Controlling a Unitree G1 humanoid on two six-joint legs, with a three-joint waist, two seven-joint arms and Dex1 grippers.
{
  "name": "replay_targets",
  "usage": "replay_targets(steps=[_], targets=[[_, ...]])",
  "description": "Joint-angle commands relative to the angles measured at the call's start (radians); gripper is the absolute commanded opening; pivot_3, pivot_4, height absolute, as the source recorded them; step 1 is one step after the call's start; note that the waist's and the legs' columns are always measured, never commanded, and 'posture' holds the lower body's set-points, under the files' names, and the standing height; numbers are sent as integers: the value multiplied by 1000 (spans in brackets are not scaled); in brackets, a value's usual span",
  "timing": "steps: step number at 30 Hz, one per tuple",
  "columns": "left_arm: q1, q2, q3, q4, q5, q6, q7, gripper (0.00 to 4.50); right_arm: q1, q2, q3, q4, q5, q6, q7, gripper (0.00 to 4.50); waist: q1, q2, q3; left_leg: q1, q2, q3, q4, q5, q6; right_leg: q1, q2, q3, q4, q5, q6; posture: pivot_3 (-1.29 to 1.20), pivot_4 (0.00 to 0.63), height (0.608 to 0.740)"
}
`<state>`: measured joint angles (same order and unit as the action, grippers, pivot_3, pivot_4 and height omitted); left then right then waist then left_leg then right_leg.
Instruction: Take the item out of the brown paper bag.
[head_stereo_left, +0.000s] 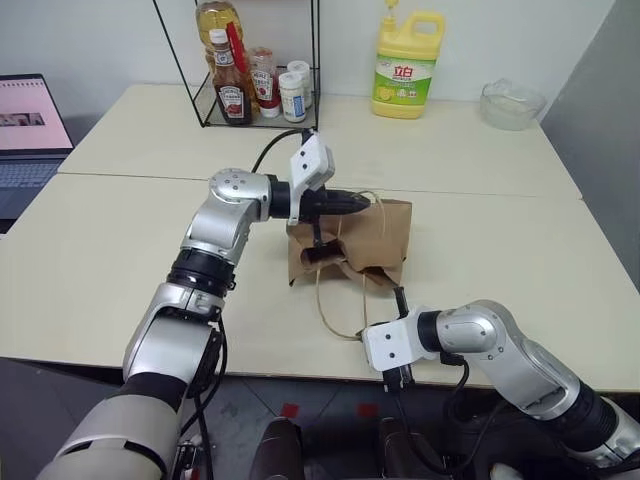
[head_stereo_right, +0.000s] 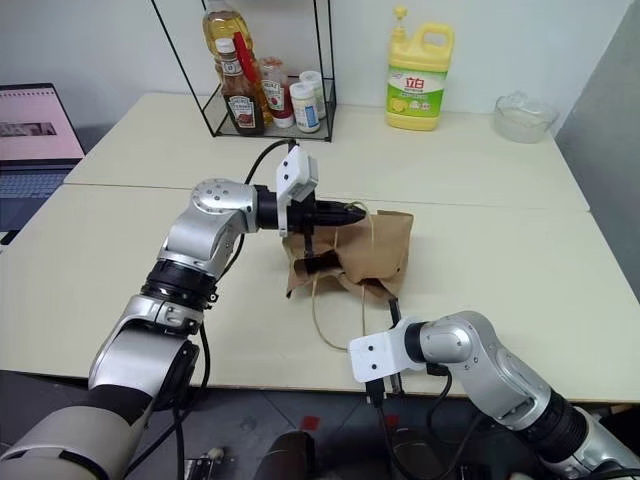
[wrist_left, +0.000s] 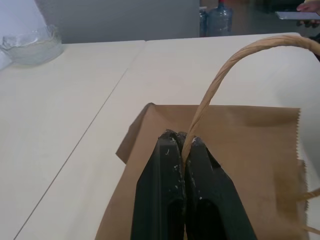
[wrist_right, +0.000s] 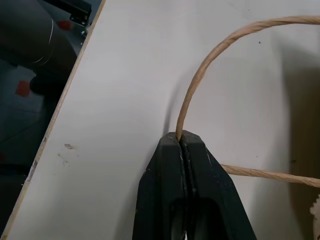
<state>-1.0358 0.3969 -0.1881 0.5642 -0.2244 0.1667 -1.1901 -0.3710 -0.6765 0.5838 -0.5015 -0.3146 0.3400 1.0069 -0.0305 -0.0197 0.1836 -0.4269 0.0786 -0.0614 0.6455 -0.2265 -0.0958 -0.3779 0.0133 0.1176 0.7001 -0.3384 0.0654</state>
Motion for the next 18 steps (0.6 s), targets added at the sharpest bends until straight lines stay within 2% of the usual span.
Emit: replay_targets(steps=[1, 18], targets=[[-69, -3, 61, -12, -11, -18, 33, 0, 16, -3, 21, -32, 2, 4, 43, 10, 0, 0, 0, 0, 0, 0, 0, 0, 0, 0, 0, 0, 0, 0, 0, 0, 150, 740], [-125, -14, 88, 1, -7, 4, 43, 0, 12, 0, 15, -29, -15, -1, 70, 10, -1, 0, 0, 3, 0, -1, 0, 0, 0, 4, 0, -1, -1, 0, 0, 0, 150, 740]])
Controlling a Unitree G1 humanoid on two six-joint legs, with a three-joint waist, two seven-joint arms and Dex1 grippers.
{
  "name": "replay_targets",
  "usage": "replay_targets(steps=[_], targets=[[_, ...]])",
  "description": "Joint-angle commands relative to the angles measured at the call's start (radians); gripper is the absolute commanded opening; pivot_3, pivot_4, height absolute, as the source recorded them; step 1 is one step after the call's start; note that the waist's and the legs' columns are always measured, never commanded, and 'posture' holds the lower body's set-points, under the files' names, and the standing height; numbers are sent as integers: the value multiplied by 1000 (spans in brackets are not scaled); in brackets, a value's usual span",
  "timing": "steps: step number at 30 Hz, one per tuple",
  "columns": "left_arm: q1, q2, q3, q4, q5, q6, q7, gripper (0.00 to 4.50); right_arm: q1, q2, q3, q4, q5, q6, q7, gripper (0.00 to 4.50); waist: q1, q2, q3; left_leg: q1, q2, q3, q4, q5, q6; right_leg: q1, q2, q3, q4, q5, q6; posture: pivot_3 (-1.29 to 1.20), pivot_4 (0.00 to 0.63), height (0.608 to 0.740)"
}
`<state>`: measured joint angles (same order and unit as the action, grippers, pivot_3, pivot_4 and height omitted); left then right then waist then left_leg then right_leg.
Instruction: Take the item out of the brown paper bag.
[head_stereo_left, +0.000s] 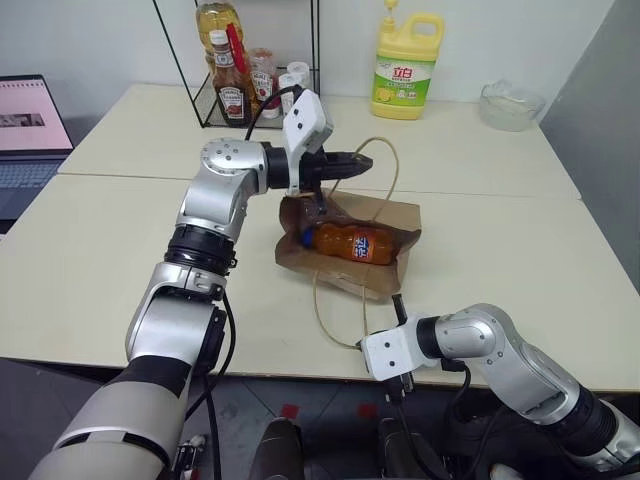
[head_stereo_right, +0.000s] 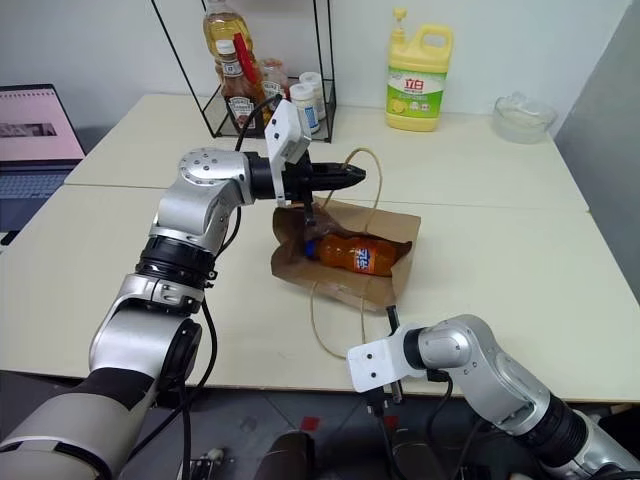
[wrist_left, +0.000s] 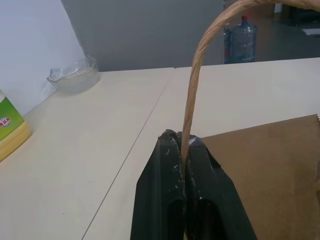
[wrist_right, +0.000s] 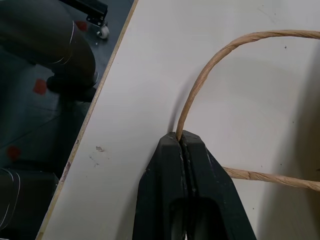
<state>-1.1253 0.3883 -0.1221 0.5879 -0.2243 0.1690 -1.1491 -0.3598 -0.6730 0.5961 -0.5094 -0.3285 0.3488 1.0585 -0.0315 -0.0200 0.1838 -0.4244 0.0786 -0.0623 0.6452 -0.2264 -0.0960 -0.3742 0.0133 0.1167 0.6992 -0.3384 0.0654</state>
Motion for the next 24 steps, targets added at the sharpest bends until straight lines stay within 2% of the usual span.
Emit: replay_targets(steps=[1, 8, 9, 11, 13, 14, 18, 21, 24], targets=[[-38, -5, 24, -24, -10, 6, 1, 0, -1, -6, 0, -19, -7, -14, 16, 10, 0, 0, 0, 0, 0, 0, 0, 0, 0, 0, 0, 0, 0, 0, 0, 0, 150, 740], [-4, 20, 35, -122, -78, 91, -92, 0, 0, -6, -68, -29, 7, 3, -15, 10, 0, 0, 0, 0, 0, 0, 0, 0, 0, 0, 0, 0, 0, 0, 0, 0, 150, 740], [7, 27, 34, -143, -85, 107, -104, 0, 1, -7, -82, -37, 13, 7, -17, 283, 0, 0, 0, 0, 0, 0, 0, 0, 0, 0, 0, 0, 0, 0, 0, 0, 150, 740], [23, 34, 32, -175, -93, 131, -114, 0, 5, -13, -103, -50, 19, 12, -19, 523, 0, 0, 0, 0, 0, 0, 0, 0, 0, 0, 0, 0, 0, 0, 0, 0, 150, 740], [37, 37, 33, -202, -101, 153, -116, 0, 9, -30, -141, -86, 33, 29, -10, 1172, 1, 0, 0, 0, 0, 0, 0, 0, 0, 0, 0, 0, 0, 0, 0, 0, 150, 740], [43, 37, 33, -214, -105, 162, -116, 0, 11, -33, -178, -119, 61, 61, -2, 1534, 1, 0, 0, 0, 0, 0, 0, 0, 0, 0, 0, 0, 0, 0, 0, 0, 150, 740], [58, 36, 31, -242, -112, 184, -113, 0, 6, -52, -315, -233, 192, 229, 42, 1534, 1, 0, 0, 0, 0, -1, 0, 0, 0, 0, 0, 0, 0, 0, 0, 0, 150, 740], [65, 33, 30, -245, -112, 184, -112, 0, -44, -51, -467, -335, 396, 489, 104, 1534, 1, 0, 0, 0, 0, -1, 0, 0, 0, 1, 0, -1, 0, 0, 0, 0, 150, 740], [64, 27, 30, -236, -110, 180, -112, 0, -173, 44, -556, -351, 534, 690, 43, 1534, -3, 0, 0, 0, 0, -1, 0, 0, 0, 1, 0, -1, 0, 0, 0, 0, 150, 740]])
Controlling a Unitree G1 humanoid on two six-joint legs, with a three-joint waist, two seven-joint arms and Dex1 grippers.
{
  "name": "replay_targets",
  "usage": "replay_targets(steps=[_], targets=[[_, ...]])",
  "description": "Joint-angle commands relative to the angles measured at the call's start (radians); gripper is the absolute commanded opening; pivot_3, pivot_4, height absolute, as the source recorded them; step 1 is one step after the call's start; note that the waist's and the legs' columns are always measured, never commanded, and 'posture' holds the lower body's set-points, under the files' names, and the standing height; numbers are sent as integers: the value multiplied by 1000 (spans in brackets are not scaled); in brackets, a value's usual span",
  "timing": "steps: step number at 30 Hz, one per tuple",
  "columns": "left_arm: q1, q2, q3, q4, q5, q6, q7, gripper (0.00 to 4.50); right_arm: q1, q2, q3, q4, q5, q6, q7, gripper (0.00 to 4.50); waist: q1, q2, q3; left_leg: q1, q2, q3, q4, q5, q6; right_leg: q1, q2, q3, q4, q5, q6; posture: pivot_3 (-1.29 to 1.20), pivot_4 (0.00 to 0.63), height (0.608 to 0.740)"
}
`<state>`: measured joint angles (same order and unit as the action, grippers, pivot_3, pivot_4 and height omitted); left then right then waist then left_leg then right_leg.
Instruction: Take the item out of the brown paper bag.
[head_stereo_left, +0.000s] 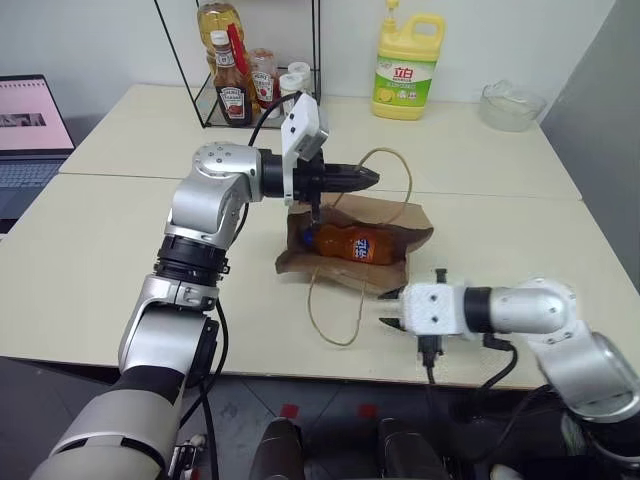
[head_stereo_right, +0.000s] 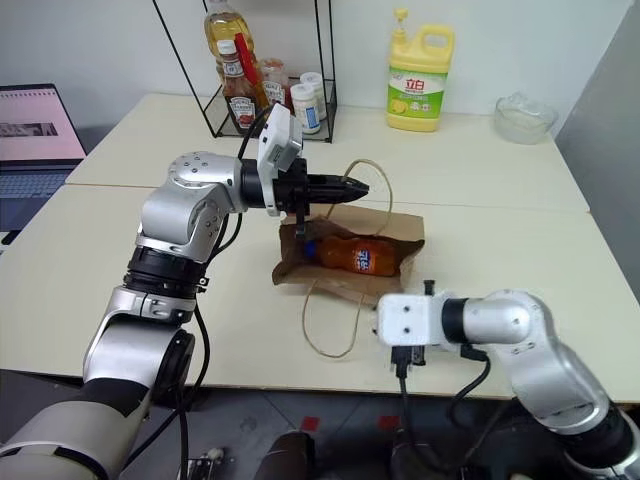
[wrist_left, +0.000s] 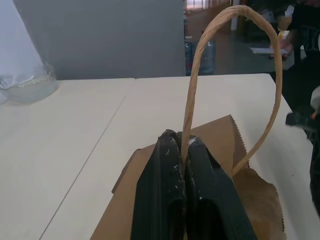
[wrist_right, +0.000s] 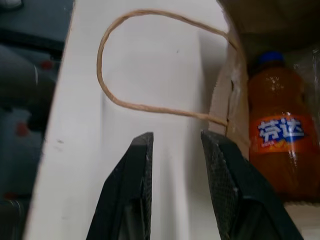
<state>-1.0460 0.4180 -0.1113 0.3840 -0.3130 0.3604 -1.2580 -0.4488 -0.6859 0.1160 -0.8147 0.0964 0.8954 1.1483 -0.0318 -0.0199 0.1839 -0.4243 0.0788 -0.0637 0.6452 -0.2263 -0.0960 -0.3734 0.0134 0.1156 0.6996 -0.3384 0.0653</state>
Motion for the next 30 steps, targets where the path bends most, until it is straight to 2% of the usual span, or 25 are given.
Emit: replay_targets(steps=[1, 4, 9, 16, 21, 30], targets=[[-19, -6, 20, -24, -21, -14, -2, 0, -119, 80, -64, -32, 117, 173, -80, 1534, -3, 0, 0, 0, 0, 0, 0, 0, 0, 0, 0, 0, 0, 0, 0, 0, 150, 740], [-34, -17, 28, -1, -20, -19, 6, 0, -178, 131, 14, 17, 106, 204, -186, 1534, -1, 0, 0, 1, 0, 0, -1, -1, 1, 0, 0, 0, 1, 0, 0, 0, 150, 740], [-68, -28, 56, 52, -25, -23, 29, 0, -236, 202, 191, 133, 13, 147, -367, 1534, -2, 0, 0, 0, 0, 0, 0, -1, 3, -1, 0, 0, 0, 0, 0, 0, 150, 740], [-80, -27, 78, 79, -28, -19, 32, 0, -290, 264, 280, 249, -52, 154, -520, 1534, -2, 0, 0, -1, 0, 0, 0, -1, 2, -2, 0, 0, 0, 0, 0, 0, 150, 740], [-76, -33, 80, 74, -27, -20, 28, 0, -336, 310, 295, 326, -55, 181, -574, 1534, -3, 1, 0, -1, 0, 0, -1, 0, 1, -2, 0, 0, 1, 0, 0, 0, 150, 740], [-79, -46, 82, 79, -25, -26, 28, 0, -412, 265, 445, 493, -151, 64, -575, 1534, -4, 1, 0, -1, 0, 0, -1, -1, 2, -3, 0, 0, 1, 0, 0, 0, 150, 740]])
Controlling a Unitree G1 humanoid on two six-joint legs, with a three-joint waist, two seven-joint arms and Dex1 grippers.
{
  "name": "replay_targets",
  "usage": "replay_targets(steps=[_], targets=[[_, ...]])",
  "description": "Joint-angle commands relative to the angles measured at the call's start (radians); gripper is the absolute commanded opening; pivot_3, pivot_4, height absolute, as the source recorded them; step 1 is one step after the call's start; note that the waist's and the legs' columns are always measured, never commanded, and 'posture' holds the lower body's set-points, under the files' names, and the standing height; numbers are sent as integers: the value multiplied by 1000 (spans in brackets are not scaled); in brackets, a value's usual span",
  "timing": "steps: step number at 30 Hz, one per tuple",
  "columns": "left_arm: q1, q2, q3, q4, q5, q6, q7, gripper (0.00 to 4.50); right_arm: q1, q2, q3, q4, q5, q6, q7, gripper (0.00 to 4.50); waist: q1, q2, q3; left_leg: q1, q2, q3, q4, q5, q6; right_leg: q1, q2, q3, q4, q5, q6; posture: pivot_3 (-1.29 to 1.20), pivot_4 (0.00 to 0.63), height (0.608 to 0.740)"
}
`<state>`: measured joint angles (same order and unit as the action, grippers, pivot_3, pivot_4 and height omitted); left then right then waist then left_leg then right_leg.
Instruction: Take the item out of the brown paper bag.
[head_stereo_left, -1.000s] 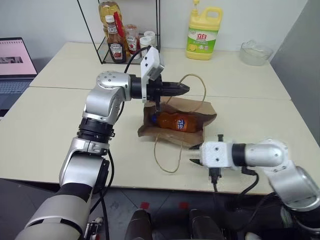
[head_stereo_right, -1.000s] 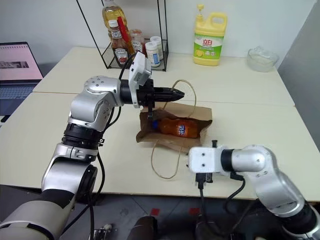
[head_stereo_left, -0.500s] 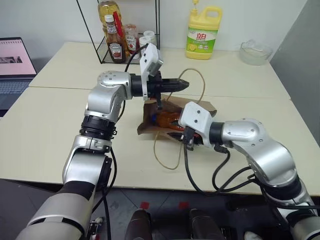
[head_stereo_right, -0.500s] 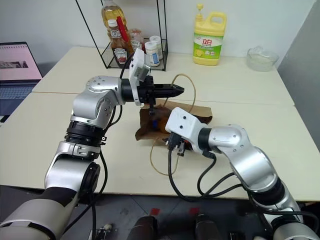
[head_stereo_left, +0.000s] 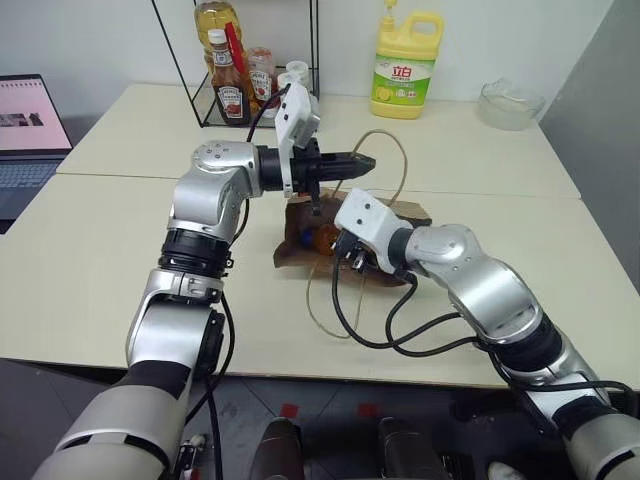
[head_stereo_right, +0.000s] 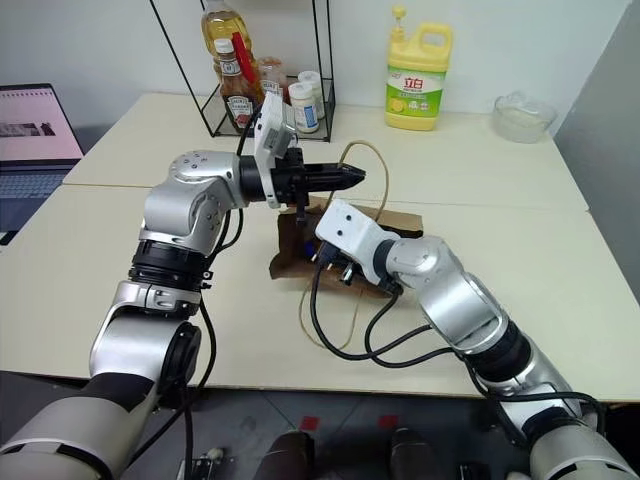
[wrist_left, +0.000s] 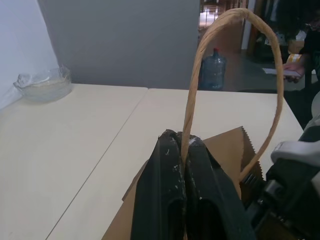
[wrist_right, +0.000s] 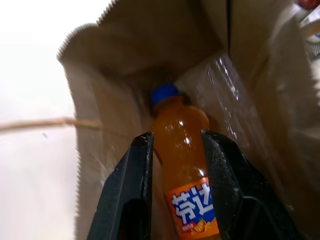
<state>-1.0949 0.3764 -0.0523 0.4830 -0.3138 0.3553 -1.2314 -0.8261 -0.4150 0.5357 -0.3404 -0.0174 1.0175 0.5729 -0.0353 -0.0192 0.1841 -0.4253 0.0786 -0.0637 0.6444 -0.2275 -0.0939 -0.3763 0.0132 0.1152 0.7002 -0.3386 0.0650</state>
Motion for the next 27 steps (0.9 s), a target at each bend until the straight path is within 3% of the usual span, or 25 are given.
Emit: replay_targets(steps=[1, 5, 10, 27], targets=[[-31, -5, 23, -20, -24, -22, 1, 0, -37, -3, 33, 32, -44, -69, 0, 1534, -1, 0, 0, 0, 0, 0, 0, 0, 0, 0, 0, 0, 0, 0, 0, 0, 150, 740], [-30, -5, 23, -22, -23, -23, 1, 0, -46, 0, 64, 64, -72, -101, 13, 2430, -1, 0, 0, 0, 0, 0, 0, 0, 0, 0, 0, 0, 0, 0, 0, 0, 150, 740], [-29, -5, 21, -23, -22, -25, 0, 0, -65, 8, 114, 106, -119, -130, 34, 4140, -1, 0, 0, 0, 0, 0, 0, 0, 0, -1, 0, 0, 0, 0, 0, 0, 150, 740], [-22, -15, 15, -38, -22, -27, 0, 0, -202, 101, 215, 512, -287, -310, 126, 4140, -5, 0, 0, 0, 0, 0, -1, 1, -2, -2, 0, 0, 0, 0, 0, 0, 150, 740]])
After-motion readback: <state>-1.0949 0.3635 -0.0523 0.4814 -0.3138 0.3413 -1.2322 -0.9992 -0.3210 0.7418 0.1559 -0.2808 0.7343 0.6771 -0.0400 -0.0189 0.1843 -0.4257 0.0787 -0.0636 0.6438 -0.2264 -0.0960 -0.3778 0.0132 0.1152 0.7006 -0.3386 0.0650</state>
